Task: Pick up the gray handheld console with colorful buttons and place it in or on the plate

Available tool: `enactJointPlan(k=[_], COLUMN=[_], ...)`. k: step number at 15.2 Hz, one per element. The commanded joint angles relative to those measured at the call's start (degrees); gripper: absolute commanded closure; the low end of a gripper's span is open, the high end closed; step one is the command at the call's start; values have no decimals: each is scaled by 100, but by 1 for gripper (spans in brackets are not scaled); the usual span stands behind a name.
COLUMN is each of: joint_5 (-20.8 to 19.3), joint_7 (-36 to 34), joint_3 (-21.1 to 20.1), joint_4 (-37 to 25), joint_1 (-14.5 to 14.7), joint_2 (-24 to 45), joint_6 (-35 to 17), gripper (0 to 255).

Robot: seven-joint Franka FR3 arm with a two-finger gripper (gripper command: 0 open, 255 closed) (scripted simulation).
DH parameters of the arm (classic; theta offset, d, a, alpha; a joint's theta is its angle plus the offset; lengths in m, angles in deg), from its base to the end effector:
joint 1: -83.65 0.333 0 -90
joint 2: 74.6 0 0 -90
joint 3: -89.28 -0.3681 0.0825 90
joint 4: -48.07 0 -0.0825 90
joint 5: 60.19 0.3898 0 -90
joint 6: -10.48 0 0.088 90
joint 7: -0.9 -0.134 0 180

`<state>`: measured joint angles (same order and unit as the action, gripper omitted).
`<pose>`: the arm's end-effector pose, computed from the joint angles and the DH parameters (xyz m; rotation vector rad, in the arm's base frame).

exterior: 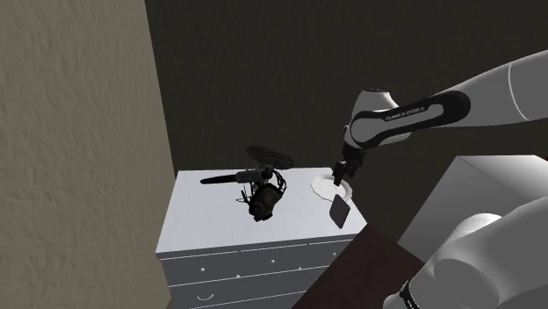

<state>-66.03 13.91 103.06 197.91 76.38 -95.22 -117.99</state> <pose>0.3615 -0.1431 0.3848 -3.1297 0.0943 0.0276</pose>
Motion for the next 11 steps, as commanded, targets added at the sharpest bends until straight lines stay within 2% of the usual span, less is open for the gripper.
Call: enactJointPlan(k=[1, 6, 11], joint_5=[19, 334, 1066], joint_7=[189, 821, 1684], joint_3=[148, 504, 641], joint_4=[-24, -303, -793], joint_1=[-26, -55, -179], joint_2=[400, 1544, 2769], joint_6=[-399, -1275, -1961], gripper=[0, 0, 0])
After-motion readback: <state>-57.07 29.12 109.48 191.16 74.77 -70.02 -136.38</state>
